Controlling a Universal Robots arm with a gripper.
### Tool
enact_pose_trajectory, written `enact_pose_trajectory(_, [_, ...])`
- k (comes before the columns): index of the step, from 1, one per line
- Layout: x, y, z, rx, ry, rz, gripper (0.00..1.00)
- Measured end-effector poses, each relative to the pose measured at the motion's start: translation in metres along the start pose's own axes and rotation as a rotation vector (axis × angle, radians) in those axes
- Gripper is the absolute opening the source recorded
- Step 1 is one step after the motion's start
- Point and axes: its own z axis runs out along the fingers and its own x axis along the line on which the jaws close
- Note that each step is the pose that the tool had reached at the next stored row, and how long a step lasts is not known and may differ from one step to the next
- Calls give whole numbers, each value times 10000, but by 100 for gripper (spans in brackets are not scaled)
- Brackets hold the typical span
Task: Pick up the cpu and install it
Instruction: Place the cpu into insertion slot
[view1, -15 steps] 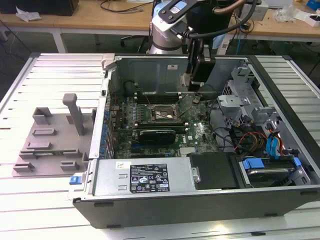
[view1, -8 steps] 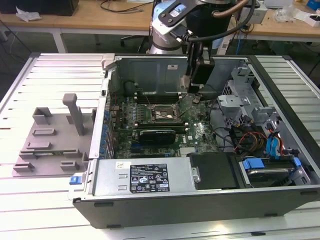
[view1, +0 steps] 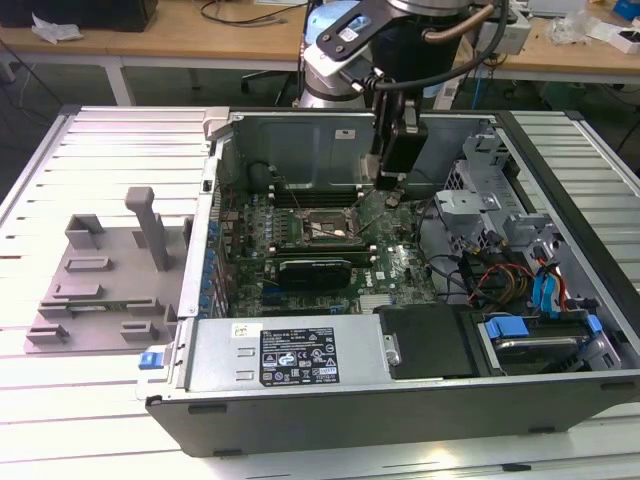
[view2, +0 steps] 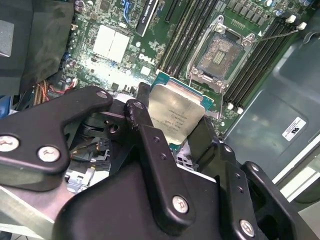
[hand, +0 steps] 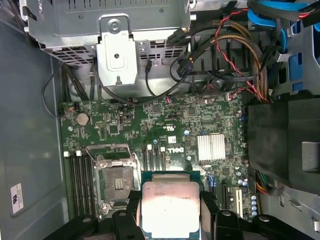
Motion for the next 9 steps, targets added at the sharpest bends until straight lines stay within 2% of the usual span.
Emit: enact_pose_trajectory(9, [0, 1, 72, 0, -1, 0, 55])
